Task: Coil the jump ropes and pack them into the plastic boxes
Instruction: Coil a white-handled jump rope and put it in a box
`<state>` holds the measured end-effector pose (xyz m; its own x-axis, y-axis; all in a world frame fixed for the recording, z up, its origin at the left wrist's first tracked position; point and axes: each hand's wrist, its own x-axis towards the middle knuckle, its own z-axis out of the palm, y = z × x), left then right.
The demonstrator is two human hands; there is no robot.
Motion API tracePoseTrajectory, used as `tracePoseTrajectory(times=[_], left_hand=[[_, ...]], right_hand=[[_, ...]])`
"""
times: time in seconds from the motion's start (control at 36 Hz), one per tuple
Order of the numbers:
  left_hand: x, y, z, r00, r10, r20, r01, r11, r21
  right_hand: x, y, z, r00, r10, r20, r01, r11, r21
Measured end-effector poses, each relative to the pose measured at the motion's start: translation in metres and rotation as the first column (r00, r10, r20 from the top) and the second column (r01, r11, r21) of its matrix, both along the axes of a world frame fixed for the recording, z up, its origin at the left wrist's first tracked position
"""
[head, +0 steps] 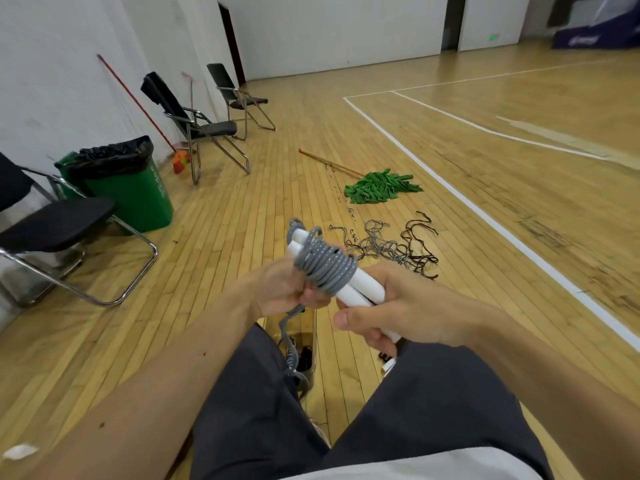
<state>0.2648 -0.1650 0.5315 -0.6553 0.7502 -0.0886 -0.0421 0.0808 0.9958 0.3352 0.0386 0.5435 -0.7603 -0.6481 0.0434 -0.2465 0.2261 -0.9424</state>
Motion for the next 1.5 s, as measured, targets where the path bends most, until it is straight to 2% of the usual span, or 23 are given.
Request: tracePoseTrajectory(times=[0.08,0.22,0.31,0.44,0.58,0.83,0.97,1.08,1.22,1.28,1.36,1.44,1.5], left_hand=[[0.009,0.004,0.001,0.996,0.091,0.010,-0.089,0.986,-0.138],[0.014,0.006,0.002,0.988,0.152,0.010,-0.148,0.975,-0.166],[0.019,0.007,0.001,0.987,0.157,-0.017,-0.157,0.965,-0.212],[0.021,0.012,-0.004,0.982,0.186,0.019,-0.182,0.974,-0.133],[0.025,0.016,-0.006,0.971,0.229,0.075,-0.216,0.965,-0.146],[0.030,0.011,-0.015,0.986,0.124,-0.108,-0.156,0.915,-0.372],[0.032,0.016,-0.016,0.965,0.051,-0.257,-0.182,0.837,-0.516],[0.033,0.020,-0.008,0.804,-0.170,-0.570,-0.322,0.681,-0.657],[0.030,0.029,0.019,0.549,-0.386,-0.742,-0.520,0.537,-0.664],[0.027,0.029,0.027,0.441,-0.442,-0.781,-0.551,0.554,-0.624],[0.025,0.032,0.038,0.354,-0.493,-0.795,-0.507,0.612,-0.606],[0.022,0.041,0.049,0.316,-0.537,-0.782,-0.467,0.629,-0.621],[0.017,0.045,0.056,0.347,-0.519,-0.781,-0.448,0.640,-0.624]], right_hand=[[-0.001,0.000,-0.002,0.999,-0.034,0.041,0.036,0.998,-0.054],[-0.004,0.000,-0.010,0.989,-0.089,0.117,0.094,0.995,-0.039],[-0.005,0.001,-0.015,0.991,-0.099,0.088,0.100,0.995,-0.008],[-0.006,-0.001,-0.015,0.989,-0.112,0.095,0.120,0.990,-0.076],[-0.013,0.004,-0.019,0.966,-0.228,0.123,0.236,0.970,-0.062],[-0.027,0.018,-0.035,0.906,-0.393,0.160,0.397,0.918,0.003],[-0.029,0.019,-0.044,0.893,-0.441,0.091,0.432,0.896,0.102],[-0.032,0.018,-0.047,0.879,-0.475,0.038,0.464,0.871,0.164],[-0.033,0.016,-0.041,0.894,-0.447,0.028,0.424,0.863,0.275],[-0.033,0.014,-0.036,0.908,-0.415,0.049,0.375,0.861,0.343],[-0.029,0.010,-0.026,0.941,-0.327,0.089,0.242,0.832,0.499],[-0.022,0.003,-0.021,0.966,-0.241,0.096,0.138,0.790,0.597],[-0.018,0.002,-0.017,0.971,-0.225,0.076,0.132,0.777,0.616]])
